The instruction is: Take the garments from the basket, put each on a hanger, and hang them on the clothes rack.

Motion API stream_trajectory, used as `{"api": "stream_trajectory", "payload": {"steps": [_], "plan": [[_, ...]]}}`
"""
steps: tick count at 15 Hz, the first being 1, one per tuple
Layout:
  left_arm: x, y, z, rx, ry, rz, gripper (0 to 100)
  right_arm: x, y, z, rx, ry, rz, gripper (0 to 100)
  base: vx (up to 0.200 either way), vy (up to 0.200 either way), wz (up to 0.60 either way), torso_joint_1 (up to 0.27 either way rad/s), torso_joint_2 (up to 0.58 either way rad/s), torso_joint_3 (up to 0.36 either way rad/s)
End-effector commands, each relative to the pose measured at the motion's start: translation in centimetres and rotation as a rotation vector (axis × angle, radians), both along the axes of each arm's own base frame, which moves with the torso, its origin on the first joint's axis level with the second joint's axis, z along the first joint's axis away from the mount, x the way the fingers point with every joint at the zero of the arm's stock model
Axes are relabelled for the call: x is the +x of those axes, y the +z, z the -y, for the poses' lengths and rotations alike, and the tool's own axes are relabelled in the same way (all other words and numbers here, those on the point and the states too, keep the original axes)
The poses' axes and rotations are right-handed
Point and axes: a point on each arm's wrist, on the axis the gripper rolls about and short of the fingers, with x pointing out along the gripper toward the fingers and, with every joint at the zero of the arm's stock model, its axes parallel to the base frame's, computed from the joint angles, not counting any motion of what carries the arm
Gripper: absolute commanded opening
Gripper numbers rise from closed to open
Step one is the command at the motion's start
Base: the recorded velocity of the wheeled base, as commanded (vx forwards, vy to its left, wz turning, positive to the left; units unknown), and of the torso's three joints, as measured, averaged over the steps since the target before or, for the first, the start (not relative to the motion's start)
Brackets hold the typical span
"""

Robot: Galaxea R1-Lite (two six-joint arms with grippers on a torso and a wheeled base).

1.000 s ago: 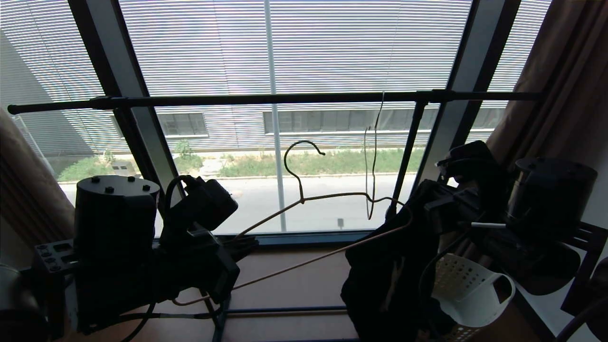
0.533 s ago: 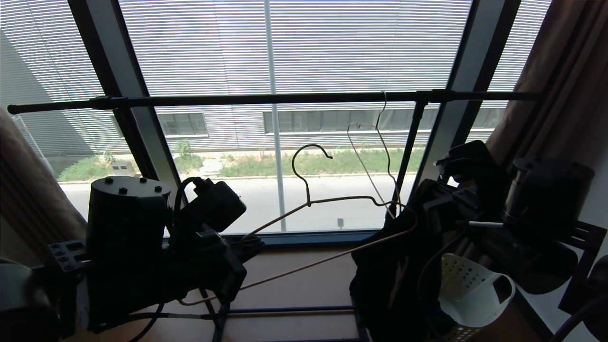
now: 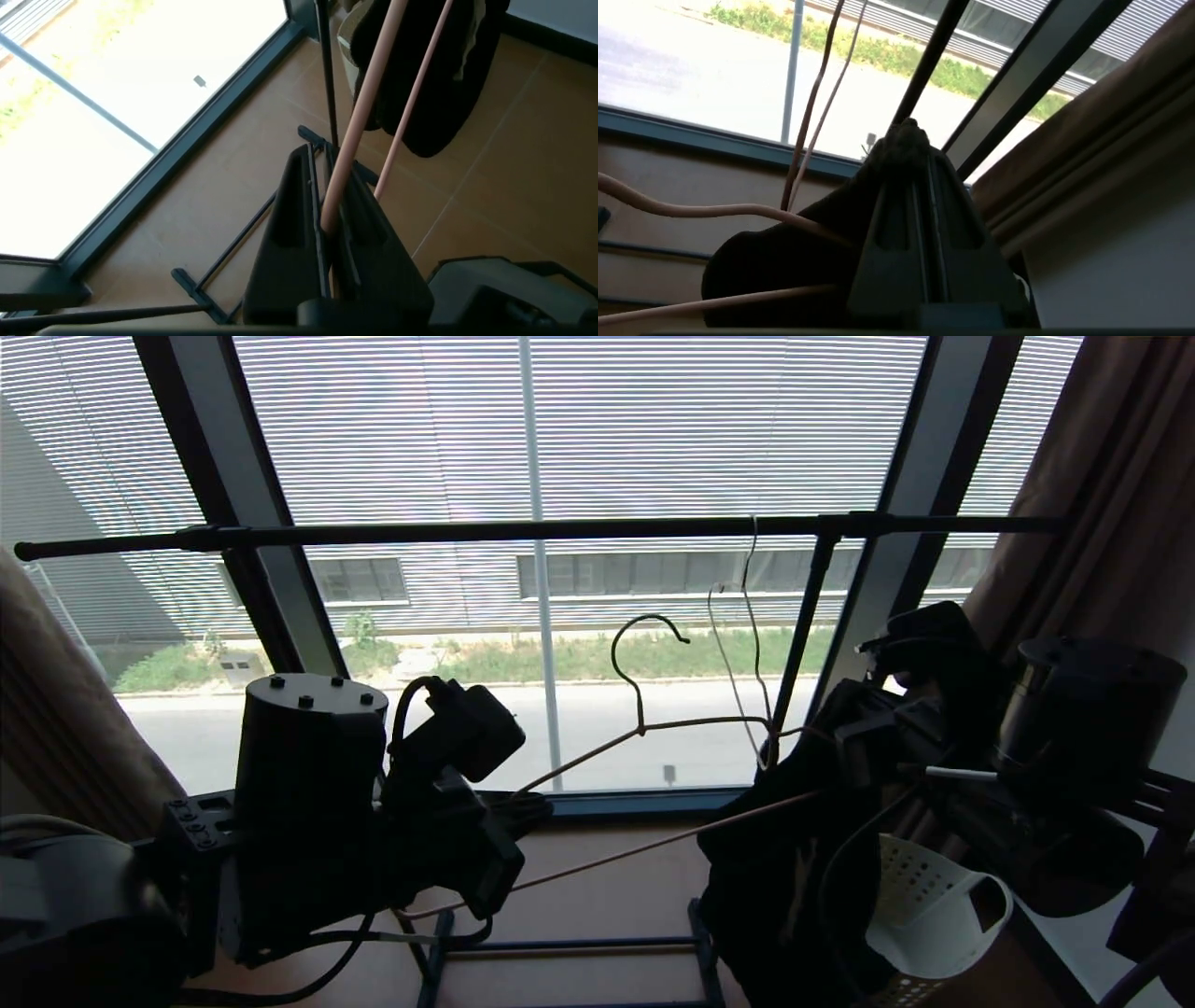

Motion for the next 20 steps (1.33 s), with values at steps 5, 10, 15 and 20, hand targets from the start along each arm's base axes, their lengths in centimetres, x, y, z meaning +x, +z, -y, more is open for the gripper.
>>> {"api": "stream_trajectory", "payload": {"steps": [5,10,15,20], "plan": [[1.1,-1.0,0.9,0.026,0.009,-0.021,0,-2.4,1.2,-2.0,0.015,0.022,0.047,0,0.000,0.000,0.00,0.000,0.00,0.000],[1.1,-1.1,1.3,0.021,0.000,-0.013,0,-5.2,1.9,-4.4,0.026,0.096,0.070,0,0.000,0.000,0.00,0.000,0.00,0.000],[1.1,-1.4,1.9,0.026,-0.015,-0.019,0,-7.1,1.8,-6.3,0.037,0.198,0.069,0,0.000,0.000,0.00,0.000,0.00,0.000],[0.8,-1.3,2.3,0.027,-0.027,-0.015,0,-7.7,2.3,-8.2,0.121,0.249,0.076,0,0.000,0.000,0.00,0.000,0.00,0.000]]}}
